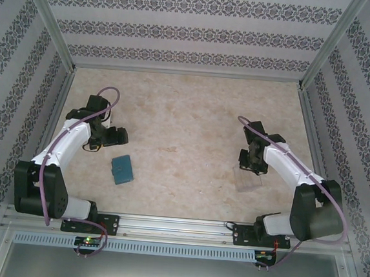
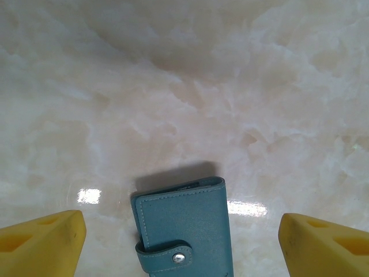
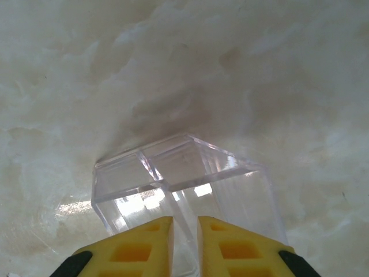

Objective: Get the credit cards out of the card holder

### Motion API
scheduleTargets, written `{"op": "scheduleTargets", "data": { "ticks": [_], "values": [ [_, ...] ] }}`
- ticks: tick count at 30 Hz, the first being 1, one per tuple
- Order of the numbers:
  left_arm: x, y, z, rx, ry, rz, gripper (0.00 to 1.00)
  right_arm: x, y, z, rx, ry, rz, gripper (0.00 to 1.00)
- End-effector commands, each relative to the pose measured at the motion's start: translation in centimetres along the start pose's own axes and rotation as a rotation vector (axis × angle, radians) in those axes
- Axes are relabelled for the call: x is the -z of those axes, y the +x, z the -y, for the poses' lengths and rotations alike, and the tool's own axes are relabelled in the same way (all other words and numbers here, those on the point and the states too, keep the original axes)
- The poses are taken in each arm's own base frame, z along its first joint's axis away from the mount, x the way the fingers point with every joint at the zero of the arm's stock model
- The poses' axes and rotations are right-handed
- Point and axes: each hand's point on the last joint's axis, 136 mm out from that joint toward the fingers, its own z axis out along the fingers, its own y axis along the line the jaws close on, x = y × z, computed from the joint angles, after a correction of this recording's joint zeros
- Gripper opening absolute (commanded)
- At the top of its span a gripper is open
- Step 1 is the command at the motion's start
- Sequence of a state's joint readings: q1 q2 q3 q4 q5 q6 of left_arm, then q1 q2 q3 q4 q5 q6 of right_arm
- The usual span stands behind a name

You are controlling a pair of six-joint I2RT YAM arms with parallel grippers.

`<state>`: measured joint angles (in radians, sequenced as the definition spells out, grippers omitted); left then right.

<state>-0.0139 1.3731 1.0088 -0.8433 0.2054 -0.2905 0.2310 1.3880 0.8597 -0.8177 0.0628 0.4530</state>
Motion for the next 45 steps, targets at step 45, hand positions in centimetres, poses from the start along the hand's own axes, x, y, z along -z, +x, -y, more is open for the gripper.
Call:
{"op": "scheduleTargets", "data": {
  "ticks": [45],
  "values": [
    [0.1, 1.3, -0.4, -0.026, -0.02, -0.039, 0.88, 1.0, -2.9, -18.7, 0.975, -0.309, 0.035, 0.0]
  ]
}}
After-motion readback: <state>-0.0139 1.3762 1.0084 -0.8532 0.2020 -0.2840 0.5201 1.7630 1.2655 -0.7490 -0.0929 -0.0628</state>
